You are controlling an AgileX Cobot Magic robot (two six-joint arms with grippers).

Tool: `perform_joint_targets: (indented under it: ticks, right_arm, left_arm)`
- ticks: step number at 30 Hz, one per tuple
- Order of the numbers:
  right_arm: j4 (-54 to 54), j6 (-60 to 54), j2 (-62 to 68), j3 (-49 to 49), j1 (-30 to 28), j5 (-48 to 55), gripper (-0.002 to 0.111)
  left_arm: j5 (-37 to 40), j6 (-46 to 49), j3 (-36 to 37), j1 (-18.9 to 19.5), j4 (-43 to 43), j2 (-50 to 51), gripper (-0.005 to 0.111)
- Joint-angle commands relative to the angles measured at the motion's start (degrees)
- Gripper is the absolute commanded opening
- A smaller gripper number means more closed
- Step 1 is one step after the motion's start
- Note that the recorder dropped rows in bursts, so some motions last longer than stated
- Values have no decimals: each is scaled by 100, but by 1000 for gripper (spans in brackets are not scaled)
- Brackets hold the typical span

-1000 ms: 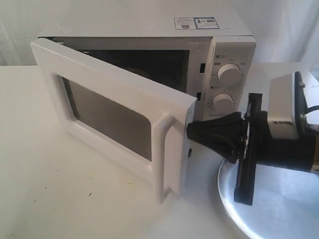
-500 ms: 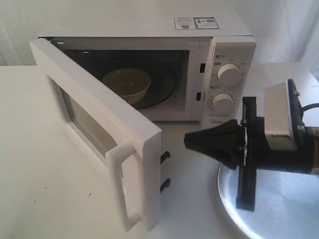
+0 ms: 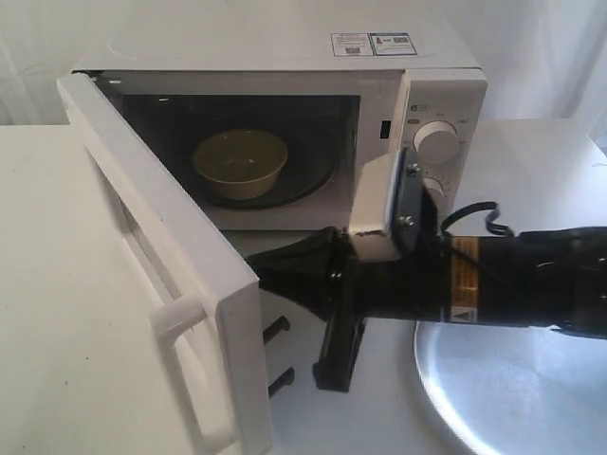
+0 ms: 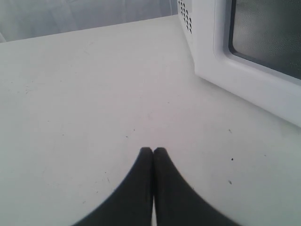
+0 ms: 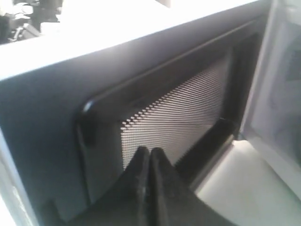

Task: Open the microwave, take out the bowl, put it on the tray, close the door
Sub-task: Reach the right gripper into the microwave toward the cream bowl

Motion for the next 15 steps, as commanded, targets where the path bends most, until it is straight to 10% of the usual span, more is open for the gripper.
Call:
perform_joint_targets:
  ticks: [1,15]
  right_arm:
    - [34,-216,217,-171,495,69,0]
    - [609,-764,278,-584,884,1341,0]
  left_arm:
    - [-3,-37,-6,-5,-21,-12,0]
    - [-3,-37,-6,-5,-21,-12,0]
